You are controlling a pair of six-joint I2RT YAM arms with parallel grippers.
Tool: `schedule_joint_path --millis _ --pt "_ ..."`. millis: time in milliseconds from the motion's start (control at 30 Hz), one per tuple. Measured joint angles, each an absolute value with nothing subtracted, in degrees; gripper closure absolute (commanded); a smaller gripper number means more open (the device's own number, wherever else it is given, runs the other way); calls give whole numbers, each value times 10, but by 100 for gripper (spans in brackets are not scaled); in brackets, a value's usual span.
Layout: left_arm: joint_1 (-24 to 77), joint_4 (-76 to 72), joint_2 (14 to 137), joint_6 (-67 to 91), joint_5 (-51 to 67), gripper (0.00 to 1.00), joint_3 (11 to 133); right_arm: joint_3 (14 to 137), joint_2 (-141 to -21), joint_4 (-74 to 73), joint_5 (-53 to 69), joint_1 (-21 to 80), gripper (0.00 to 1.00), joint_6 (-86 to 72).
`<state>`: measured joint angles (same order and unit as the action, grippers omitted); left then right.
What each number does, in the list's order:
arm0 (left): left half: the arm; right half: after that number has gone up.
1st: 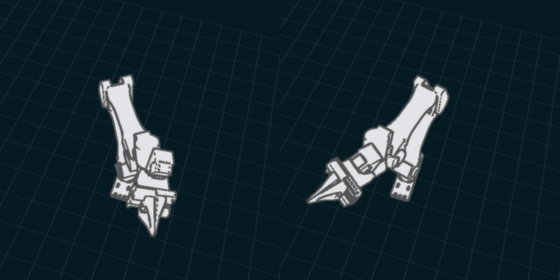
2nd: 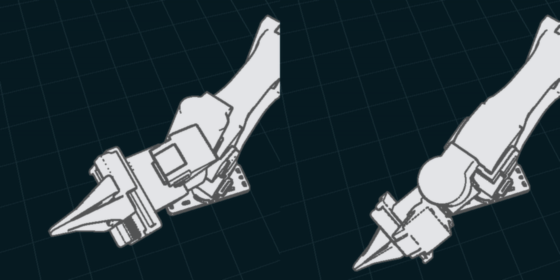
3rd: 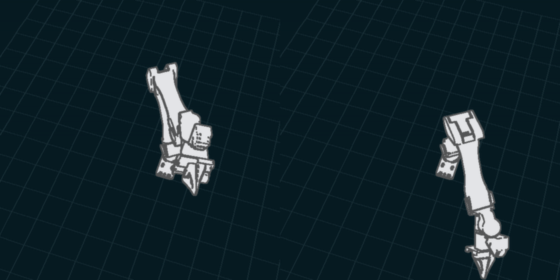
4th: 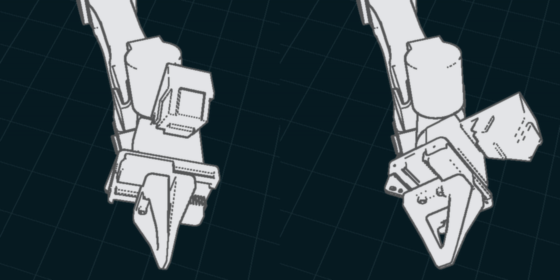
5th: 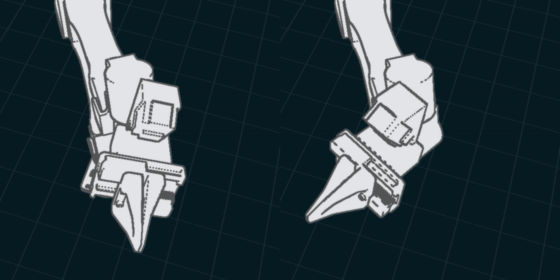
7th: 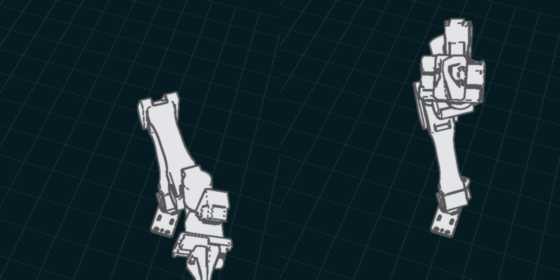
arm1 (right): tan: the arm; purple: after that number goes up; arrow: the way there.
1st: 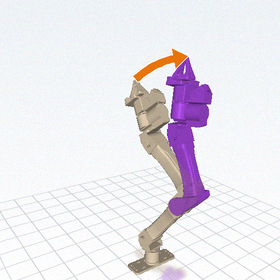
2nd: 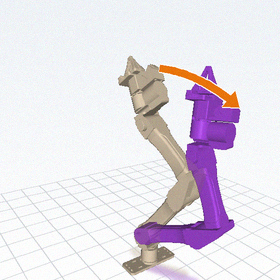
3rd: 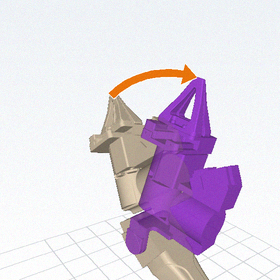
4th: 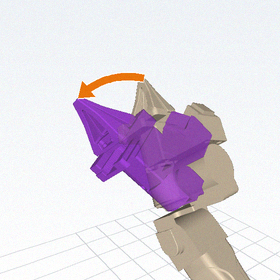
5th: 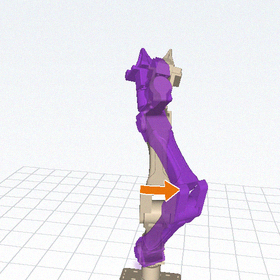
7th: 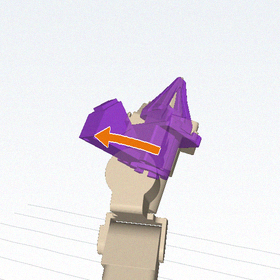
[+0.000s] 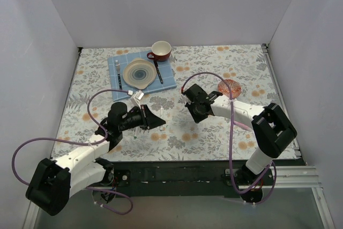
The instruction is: Insert the pens into the pen caps
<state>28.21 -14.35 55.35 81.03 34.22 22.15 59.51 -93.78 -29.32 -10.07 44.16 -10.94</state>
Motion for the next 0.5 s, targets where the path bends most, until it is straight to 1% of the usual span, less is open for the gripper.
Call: schedule_joint_path --millis 167,333,500 --pt "317 -230 586 848 349 100 175 608 -920 -286 -89 433 99 -118" --pt "364 -295 632 861 348 100 172 627 -864 -260 -67 432 99 -137" --pt "375 -388 674 883 357 100 169 627 -796 -219 -39 432 99 -160"
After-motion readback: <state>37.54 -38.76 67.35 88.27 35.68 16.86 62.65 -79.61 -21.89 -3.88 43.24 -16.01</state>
